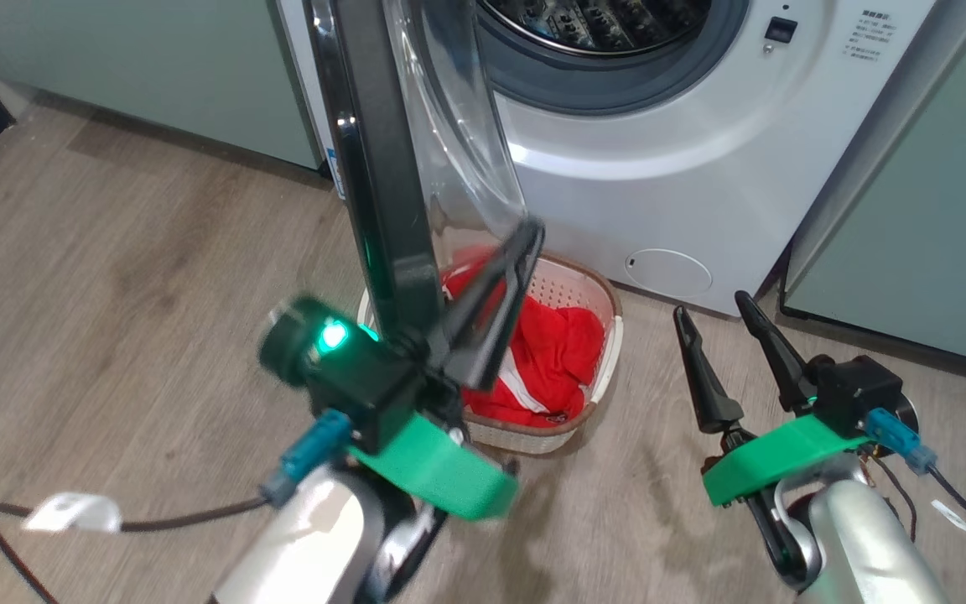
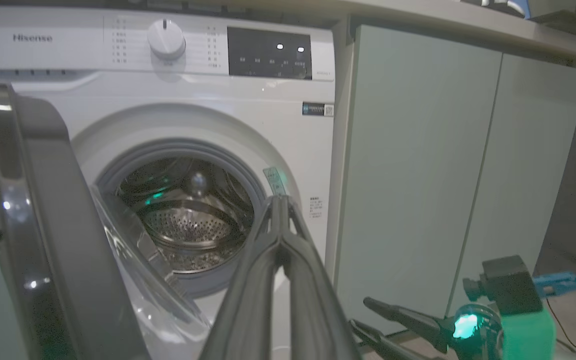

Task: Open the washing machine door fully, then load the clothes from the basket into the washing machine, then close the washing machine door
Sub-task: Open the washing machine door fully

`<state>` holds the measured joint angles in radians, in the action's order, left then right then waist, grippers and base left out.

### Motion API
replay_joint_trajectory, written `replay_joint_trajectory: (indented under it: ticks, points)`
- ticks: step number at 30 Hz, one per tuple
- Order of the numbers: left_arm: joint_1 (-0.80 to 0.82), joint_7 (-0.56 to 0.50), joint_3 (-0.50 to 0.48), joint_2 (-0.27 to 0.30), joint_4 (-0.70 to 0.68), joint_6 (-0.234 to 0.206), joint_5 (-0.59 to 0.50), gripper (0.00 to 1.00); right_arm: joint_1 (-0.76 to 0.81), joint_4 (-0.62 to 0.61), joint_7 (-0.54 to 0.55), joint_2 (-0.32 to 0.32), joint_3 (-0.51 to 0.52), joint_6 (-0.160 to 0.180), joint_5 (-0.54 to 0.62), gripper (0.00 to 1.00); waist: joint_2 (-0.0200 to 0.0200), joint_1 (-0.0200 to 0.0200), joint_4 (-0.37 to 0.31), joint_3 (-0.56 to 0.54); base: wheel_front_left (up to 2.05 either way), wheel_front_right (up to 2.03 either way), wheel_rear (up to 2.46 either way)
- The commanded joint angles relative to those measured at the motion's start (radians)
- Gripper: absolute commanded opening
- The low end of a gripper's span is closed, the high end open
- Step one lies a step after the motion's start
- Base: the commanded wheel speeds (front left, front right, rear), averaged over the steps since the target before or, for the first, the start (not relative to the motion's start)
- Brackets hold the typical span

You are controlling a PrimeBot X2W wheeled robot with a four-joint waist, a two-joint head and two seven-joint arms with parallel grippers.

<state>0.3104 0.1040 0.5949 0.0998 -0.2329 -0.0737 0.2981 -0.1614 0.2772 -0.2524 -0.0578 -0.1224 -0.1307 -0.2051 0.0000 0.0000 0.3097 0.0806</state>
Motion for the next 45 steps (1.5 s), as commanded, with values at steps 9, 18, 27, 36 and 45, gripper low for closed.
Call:
replay_joint_trajectory:
  ticks: [9, 18, 27, 36, 45]
  points:
    - [-0.090, -0.039, 0.033, -0.006, 0.072, 0.016, 0.070, 0.00, -0.049, -0.016, -0.009, 0.008, -0.019, 0.000, -0.004, 1.00, 0.0000, 0.0000, 0.000, 0.021, 0.00, 0.00, 0.00]
    - [-0.093, -0.011, 0.022, -0.004, 0.150, 0.004, 0.076, 0.00, -0.064, -0.007, -0.009, 0.008, -0.022, 0.000, -0.004, 1.00, 0.0000, 0.0000, 0.006, 0.035, 0.00, 0.00, 0.00]
    - [-0.083, 0.017, -0.042, 0.022, 0.197, -0.028, 0.088, 0.00, -0.073, 0.001, -0.009, 0.008, -0.027, 0.000, -0.012, 1.00, 0.0000, 0.0000, 0.000, 0.041, 0.00, 0.00, 0.00]
    - [-0.085, 0.027, -0.063, 0.030, 0.213, -0.043, 0.099, 0.00, -0.080, 0.003, -0.009, 0.008, -0.026, 0.000, -0.016, 1.00, 0.0000, 0.0000, -0.001, 0.046, 0.00, 0.00, 0.00]
    - [-0.101, 0.041, -0.086, 0.035, 0.229, -0.064, 0.118, 0.00, -0.081, 0.010, -0.009, 0.008, -0.021, 0.000, -0.017, 1.00, 0.0000, 0.0000, 0.012, 0.043, 0.00, 0.00, 0.00]
